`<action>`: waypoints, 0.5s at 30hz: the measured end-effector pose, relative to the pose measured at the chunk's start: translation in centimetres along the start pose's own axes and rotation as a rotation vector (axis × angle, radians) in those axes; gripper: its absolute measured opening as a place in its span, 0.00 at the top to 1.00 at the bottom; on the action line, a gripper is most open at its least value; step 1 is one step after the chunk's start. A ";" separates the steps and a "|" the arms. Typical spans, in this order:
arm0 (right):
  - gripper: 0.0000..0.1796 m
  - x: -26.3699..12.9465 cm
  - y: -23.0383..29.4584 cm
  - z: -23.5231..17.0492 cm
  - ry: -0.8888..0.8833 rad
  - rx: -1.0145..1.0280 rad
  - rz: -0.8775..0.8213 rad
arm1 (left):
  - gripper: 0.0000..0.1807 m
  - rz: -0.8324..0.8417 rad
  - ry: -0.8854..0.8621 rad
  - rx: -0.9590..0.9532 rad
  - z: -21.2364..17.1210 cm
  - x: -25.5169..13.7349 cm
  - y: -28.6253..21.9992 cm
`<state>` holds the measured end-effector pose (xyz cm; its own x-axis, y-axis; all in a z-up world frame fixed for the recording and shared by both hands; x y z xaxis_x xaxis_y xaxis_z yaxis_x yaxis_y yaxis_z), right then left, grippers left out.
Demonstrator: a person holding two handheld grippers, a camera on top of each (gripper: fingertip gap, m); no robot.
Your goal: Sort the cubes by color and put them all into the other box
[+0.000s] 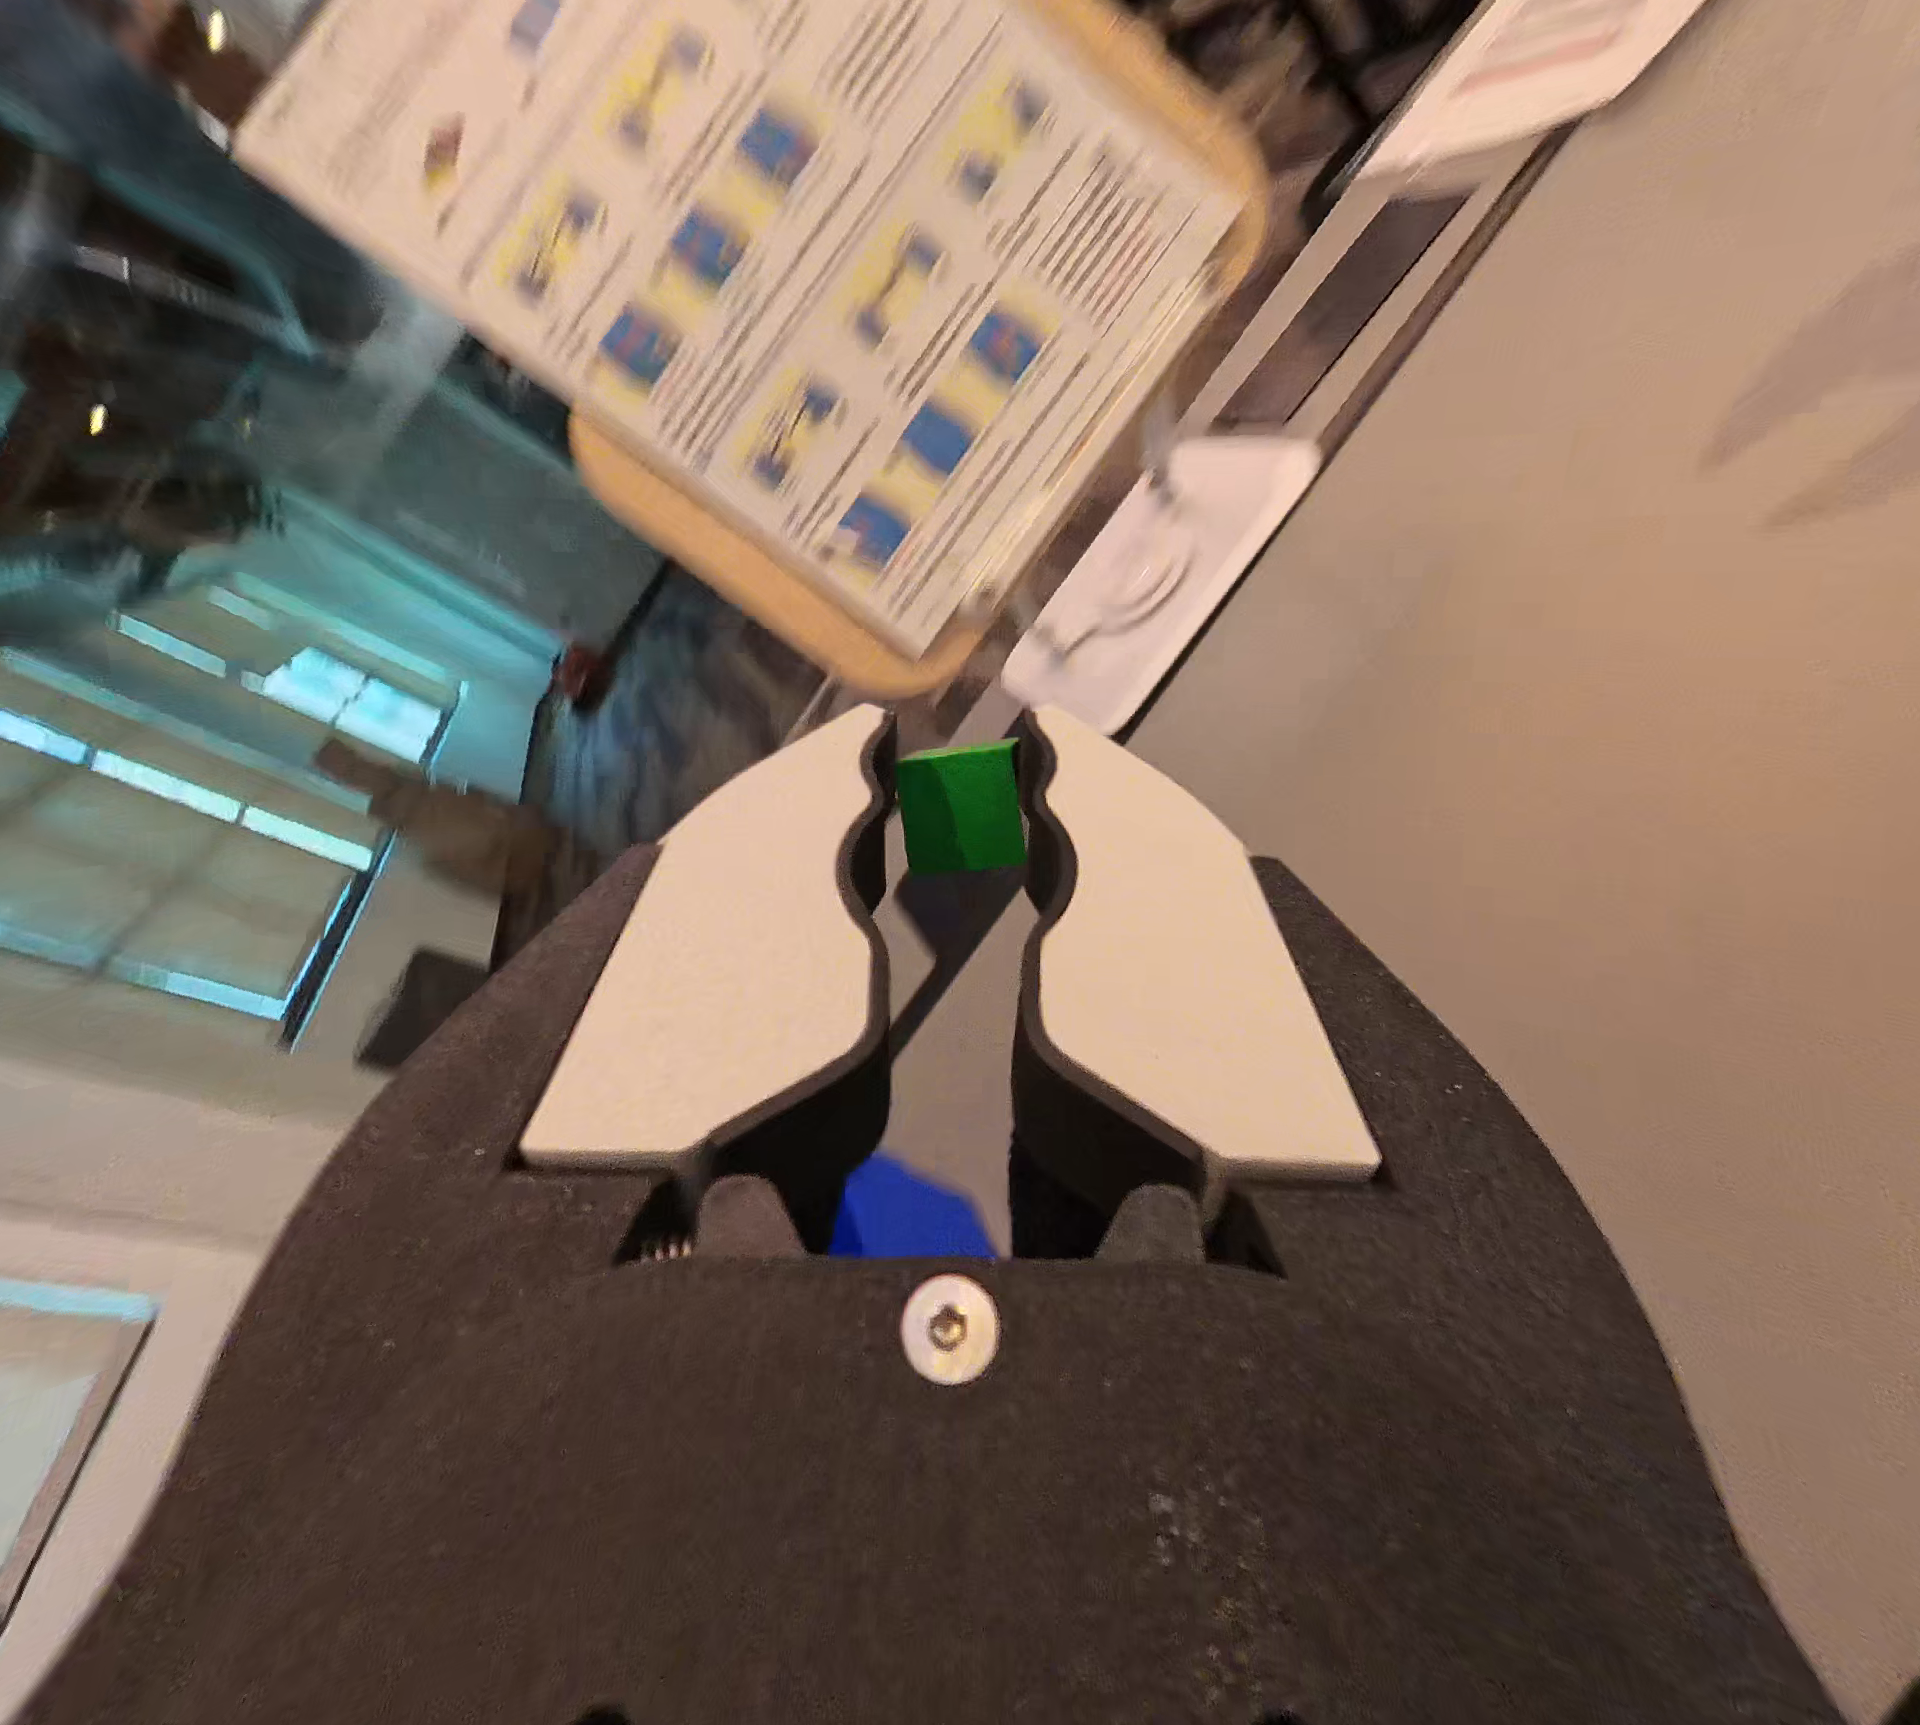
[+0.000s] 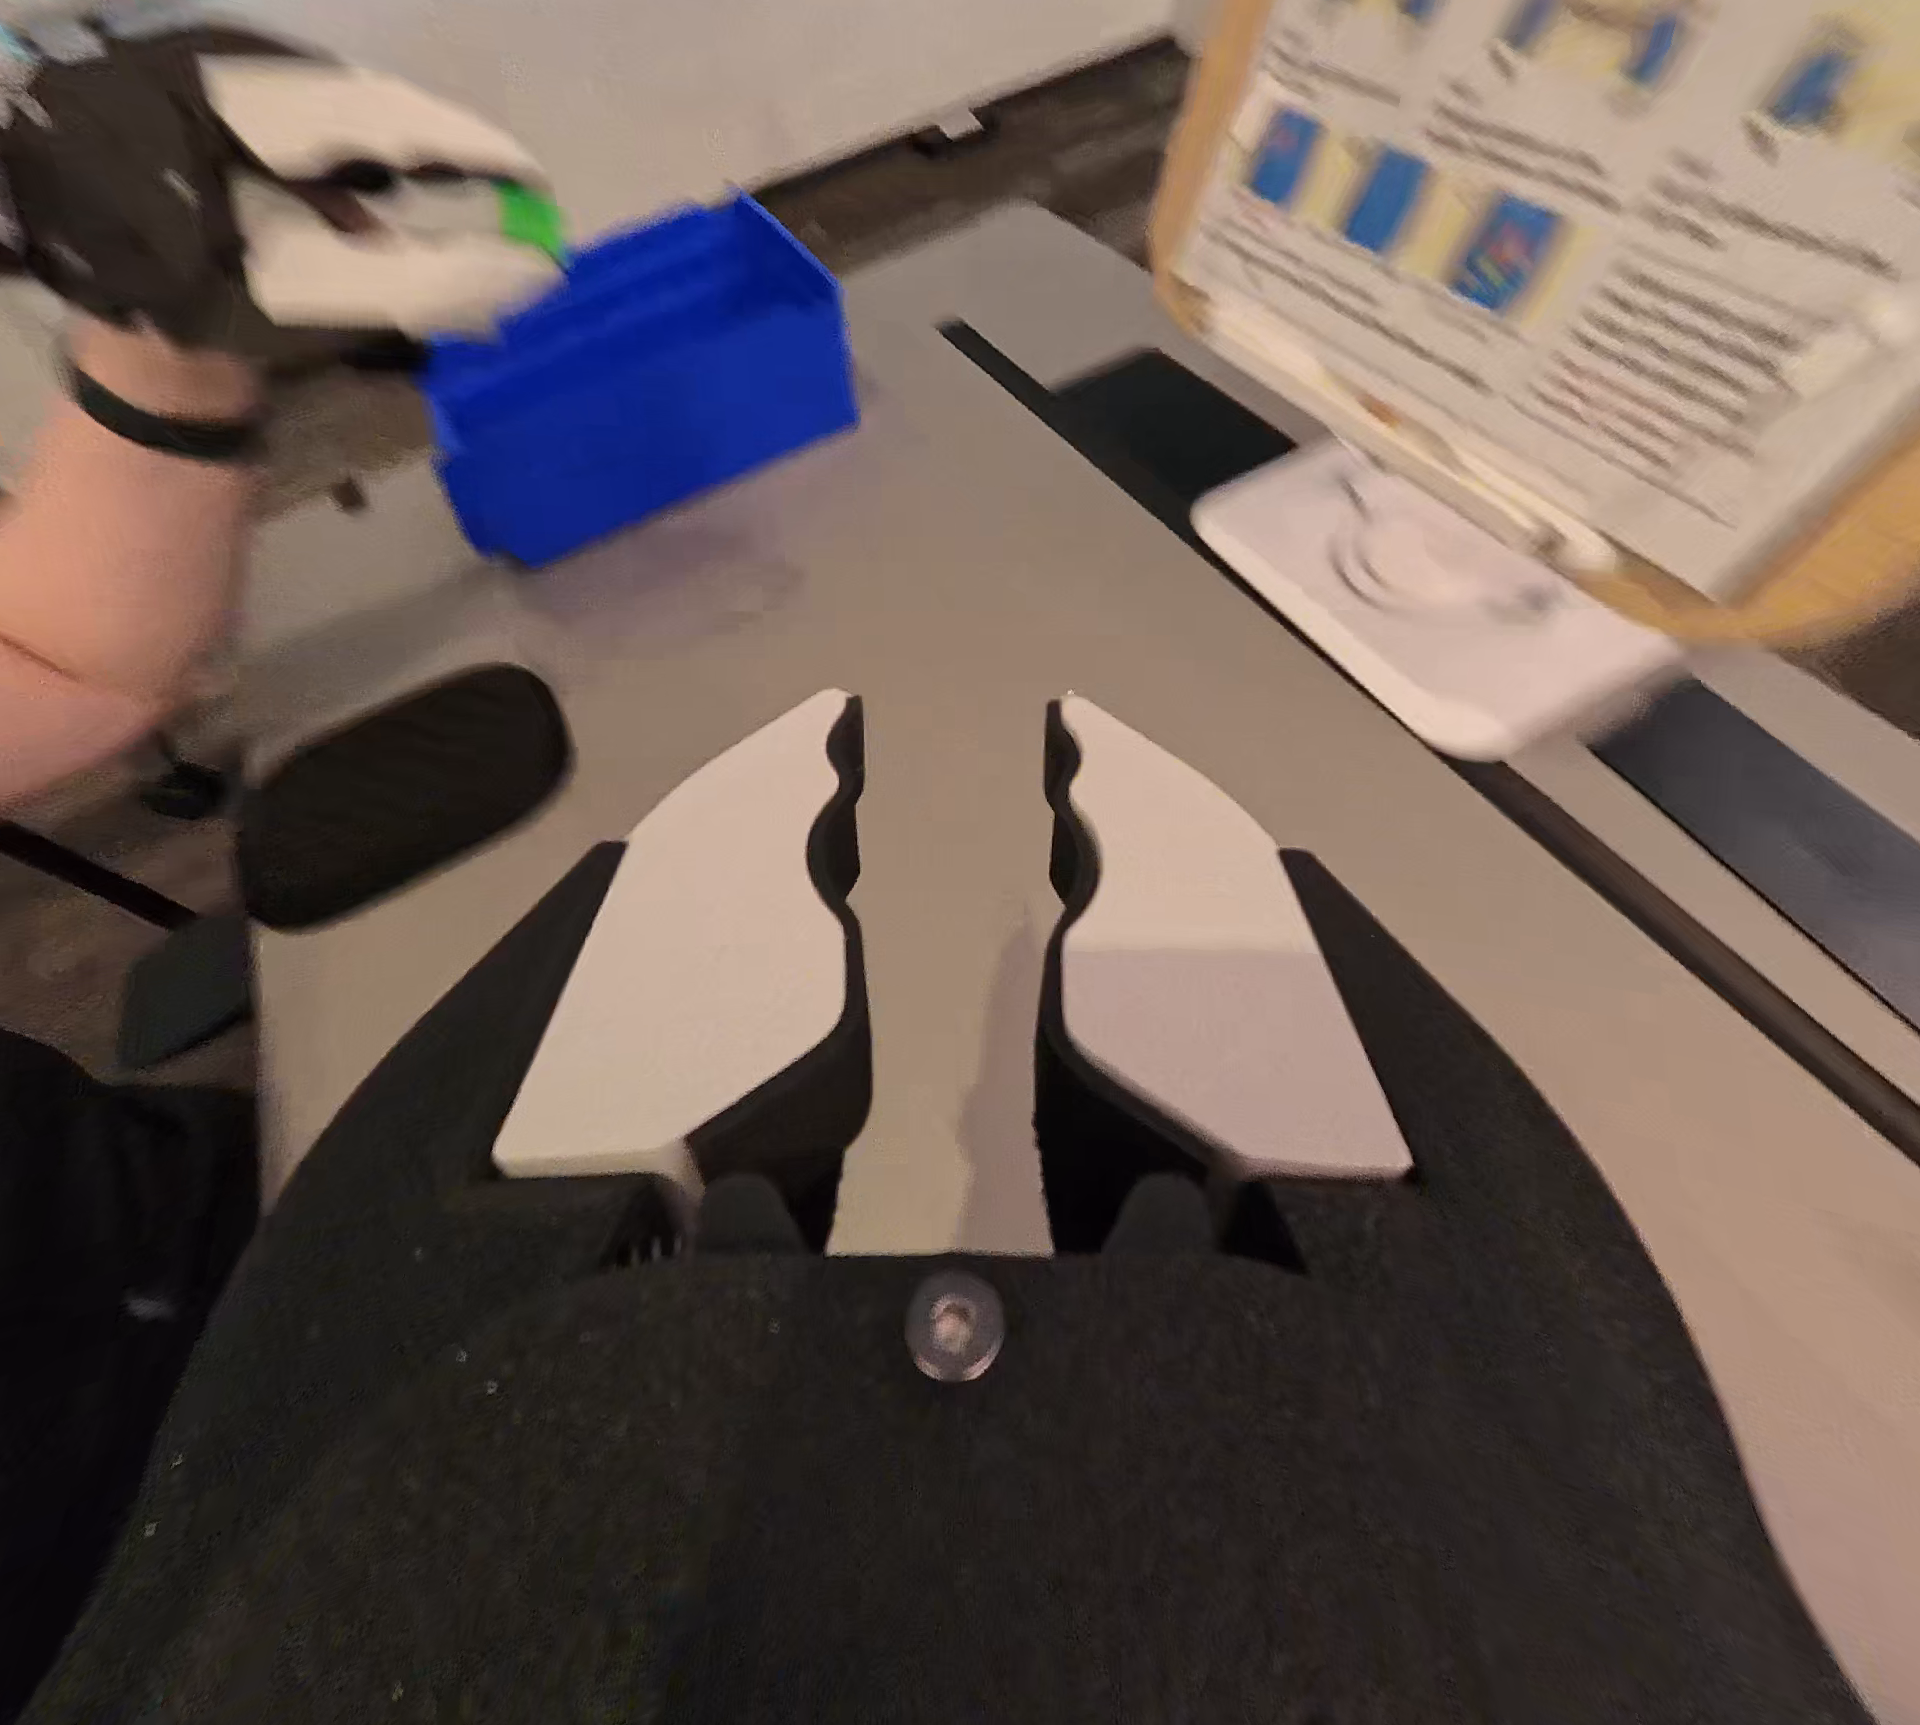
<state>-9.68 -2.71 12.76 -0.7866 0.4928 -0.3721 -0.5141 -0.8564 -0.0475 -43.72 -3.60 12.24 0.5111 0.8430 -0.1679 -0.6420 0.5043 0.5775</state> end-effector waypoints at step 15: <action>0.79 11.3 6.3 -0.2 0.006 0.249 0.365 | 0.88 -0.222 -0.045 0.179 3.9 5.5 -11.8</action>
<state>-21.75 -2.57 8.07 -0.9301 0.1635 -0.3288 -0.2705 -0.9106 0.3124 -31.13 -5.64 7.64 0.6549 0.7048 -0.2726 -0.4028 0.6308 0.6632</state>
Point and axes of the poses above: each gripper's, where its closed fingertips meet, x out along the fingers, z out of its top, y = z × x across the jaws, the point moved 7 cm from there along -x, back along the fingers, and after that the axes turned 11 degrees about -x, right-handed, at the moved point
